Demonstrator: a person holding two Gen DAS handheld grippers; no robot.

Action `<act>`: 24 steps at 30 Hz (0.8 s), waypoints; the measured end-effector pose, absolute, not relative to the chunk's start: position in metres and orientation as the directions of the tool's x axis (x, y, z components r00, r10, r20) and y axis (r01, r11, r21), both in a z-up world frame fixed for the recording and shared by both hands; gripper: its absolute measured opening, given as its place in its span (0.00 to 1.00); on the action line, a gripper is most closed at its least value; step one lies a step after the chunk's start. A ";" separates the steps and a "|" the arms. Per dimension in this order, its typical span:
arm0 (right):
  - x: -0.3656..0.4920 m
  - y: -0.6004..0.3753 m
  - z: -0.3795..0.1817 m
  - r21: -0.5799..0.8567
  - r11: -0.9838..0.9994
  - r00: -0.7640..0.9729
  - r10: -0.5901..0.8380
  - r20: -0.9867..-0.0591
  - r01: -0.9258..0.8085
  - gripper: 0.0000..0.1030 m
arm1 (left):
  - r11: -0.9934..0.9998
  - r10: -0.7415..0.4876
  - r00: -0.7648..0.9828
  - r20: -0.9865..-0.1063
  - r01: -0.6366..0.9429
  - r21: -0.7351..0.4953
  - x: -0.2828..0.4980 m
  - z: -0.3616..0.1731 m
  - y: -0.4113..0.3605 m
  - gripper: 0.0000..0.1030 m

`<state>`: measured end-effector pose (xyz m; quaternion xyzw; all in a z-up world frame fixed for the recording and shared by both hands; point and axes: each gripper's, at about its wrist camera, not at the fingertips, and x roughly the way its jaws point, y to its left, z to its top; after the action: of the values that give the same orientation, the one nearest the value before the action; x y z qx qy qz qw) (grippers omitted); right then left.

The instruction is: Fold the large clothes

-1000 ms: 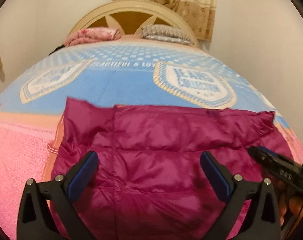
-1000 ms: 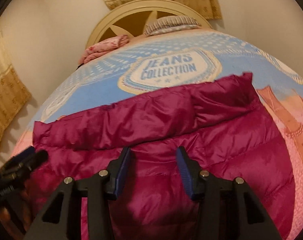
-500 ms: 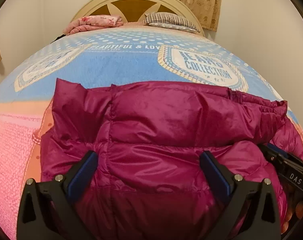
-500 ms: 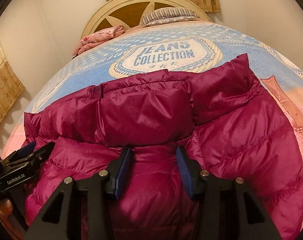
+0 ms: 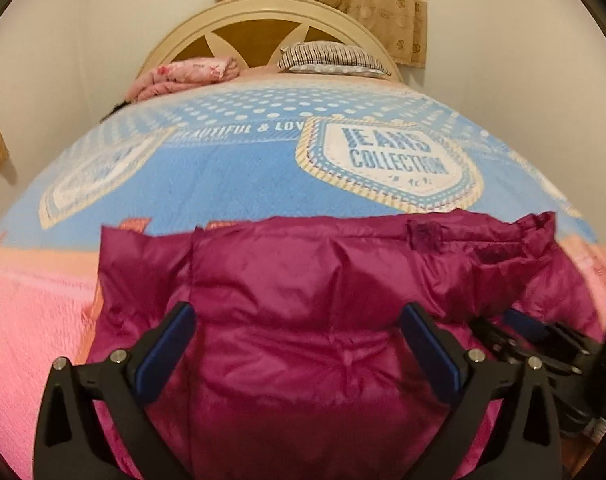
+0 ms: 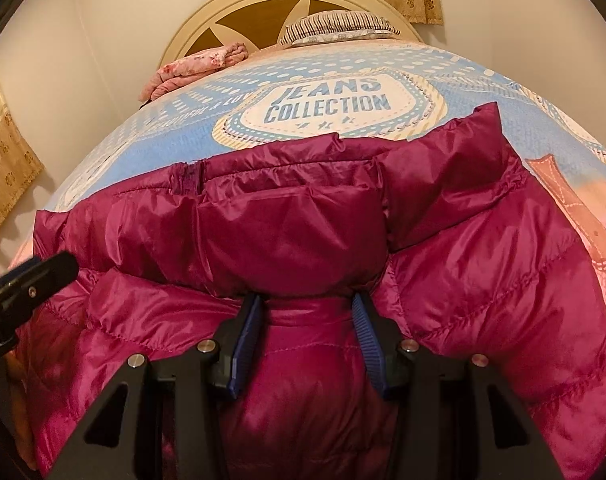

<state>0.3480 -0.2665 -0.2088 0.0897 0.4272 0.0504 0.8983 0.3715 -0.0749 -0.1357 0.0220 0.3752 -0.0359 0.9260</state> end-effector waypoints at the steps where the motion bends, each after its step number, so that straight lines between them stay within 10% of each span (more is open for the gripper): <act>1: 0.348 -0.267 -0.209 0.205 0.979 0.630 0.168 -0.758 -0.014 0.48 | 0.997 -0.038 0.704 -0.710 0.079 0.026 0.377 -0.141 -0.076 1.00; 24: 0.338 -0.276 -0.156 0.141 0.990 0.721 0.078 -0.688 0.027 0.47 | 0.998 -0.018 0.640 -0.768 0.052 0.019 0.395 -0.180 -0.077 1.00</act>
<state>0.3382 -0.2755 -0.1555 0.0705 0.3730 0.0136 0.9250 0.3951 -0.0769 -0.1797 0.0199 0.4240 -0.0195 0.9052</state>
